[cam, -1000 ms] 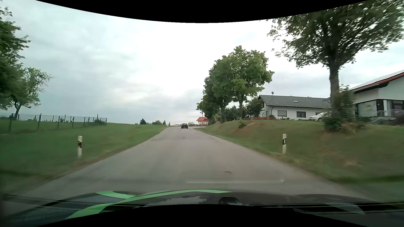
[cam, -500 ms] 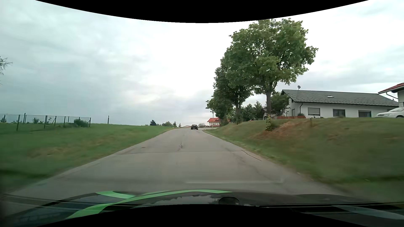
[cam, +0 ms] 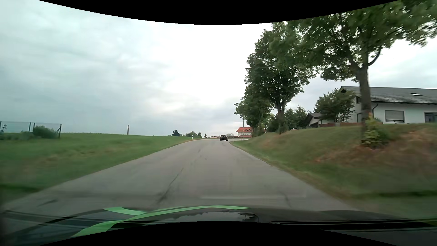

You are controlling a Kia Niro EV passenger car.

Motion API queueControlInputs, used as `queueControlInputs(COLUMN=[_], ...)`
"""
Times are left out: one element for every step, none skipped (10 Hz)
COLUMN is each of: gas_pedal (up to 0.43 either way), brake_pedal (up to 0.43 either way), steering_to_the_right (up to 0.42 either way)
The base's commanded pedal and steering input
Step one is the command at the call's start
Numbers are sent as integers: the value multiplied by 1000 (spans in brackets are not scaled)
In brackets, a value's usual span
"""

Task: Follow the waypoints while adhering to traffic rules and regulations

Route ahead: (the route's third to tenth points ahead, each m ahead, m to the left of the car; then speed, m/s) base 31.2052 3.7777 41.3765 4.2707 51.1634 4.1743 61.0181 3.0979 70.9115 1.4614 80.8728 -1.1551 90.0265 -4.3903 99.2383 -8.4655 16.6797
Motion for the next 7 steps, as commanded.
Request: queueControlInputs(gas_pedal=[331, 331, 319, 280, 248, 248, 248], brake_pedal=[0, 0, 0, 0, 0, 0, 0], steering_to_the_right=[-30, -26, -25, -23, -21, -18, -12])
